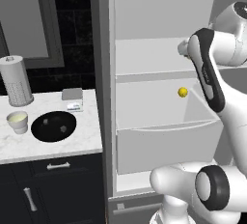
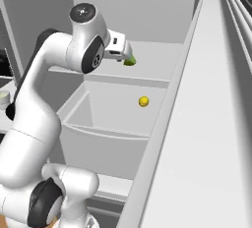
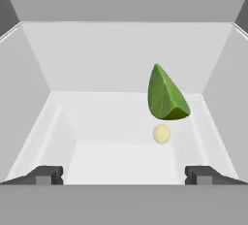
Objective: Grab a lemon wedge from the fridge and one ice cube from the ice bowl, and put them in the glass of lemonade.
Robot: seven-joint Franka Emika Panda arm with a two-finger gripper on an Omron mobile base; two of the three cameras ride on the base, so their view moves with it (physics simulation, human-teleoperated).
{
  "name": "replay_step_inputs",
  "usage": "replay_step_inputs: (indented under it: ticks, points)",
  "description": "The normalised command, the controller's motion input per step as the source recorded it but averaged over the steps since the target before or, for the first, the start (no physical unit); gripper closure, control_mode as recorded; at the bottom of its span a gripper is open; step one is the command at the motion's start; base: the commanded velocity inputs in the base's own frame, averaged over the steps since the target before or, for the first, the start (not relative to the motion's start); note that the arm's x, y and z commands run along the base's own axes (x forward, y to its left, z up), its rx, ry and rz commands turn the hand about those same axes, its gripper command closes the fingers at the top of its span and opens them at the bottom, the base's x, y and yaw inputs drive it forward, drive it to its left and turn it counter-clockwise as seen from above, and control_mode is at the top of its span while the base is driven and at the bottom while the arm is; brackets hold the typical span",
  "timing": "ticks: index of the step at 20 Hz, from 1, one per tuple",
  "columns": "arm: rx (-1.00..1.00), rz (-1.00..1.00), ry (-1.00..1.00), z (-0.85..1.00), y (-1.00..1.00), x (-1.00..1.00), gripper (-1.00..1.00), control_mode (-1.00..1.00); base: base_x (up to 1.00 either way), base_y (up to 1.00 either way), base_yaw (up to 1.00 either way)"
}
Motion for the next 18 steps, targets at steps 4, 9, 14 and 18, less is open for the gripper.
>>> replay_step_inputs:
  ticks: [4,9,14,18]
  points:
    - [0.00,-0.07,-0.03,0.03,-0.18,0.10,-1.00,-1.00,0.00,0.00,0.00]
    - [0.00,-0.12,-0.01,-0.04,-0.35,0.15,-1.00,-1.00,0.00,0.00,0.00]
    - [0.00,-0.03,0.08,0.00,-0.26,0.45,-1.00,-1.00,0.00,0.00,0.00]
    - [0.00,0.00,0.05,-0.09,-0.05,0.04,-1.00,-1.00,0.00,0.00,0.00]
